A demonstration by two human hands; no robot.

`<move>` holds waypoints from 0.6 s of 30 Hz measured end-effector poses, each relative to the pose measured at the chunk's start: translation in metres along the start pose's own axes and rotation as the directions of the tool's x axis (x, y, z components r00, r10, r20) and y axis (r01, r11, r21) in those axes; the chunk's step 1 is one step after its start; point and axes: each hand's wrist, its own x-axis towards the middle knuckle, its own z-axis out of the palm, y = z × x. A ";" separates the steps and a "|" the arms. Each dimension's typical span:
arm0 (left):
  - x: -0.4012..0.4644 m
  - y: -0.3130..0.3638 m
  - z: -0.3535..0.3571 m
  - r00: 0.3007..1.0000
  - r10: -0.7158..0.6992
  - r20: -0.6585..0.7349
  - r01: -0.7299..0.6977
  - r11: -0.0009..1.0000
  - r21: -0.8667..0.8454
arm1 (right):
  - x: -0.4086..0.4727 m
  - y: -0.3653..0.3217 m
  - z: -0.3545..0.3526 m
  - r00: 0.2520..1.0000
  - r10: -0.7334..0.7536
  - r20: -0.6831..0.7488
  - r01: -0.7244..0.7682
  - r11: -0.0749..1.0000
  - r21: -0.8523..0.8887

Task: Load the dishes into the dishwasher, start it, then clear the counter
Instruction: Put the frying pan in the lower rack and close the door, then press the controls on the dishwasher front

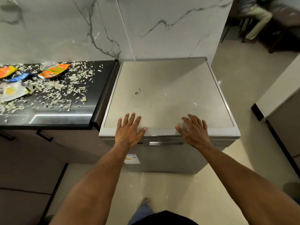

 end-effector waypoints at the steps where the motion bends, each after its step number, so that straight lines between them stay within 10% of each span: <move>1: 0.007 -0.001 -0.005 1.000 0.003 -0.022 -0.003 1.000 0.005 | 0.008 -0.003 -0.004 1.000 -0.006 0.002 0.006 1.000 -0.005; 18: 0.229 -0.083 -0.112 0.925 0.048 -0.378 -0.066 0.997 -0.034 | 0.248 -0.096 -0.083 0.949 -0.146 -0.280 0.122 0.987 -0.099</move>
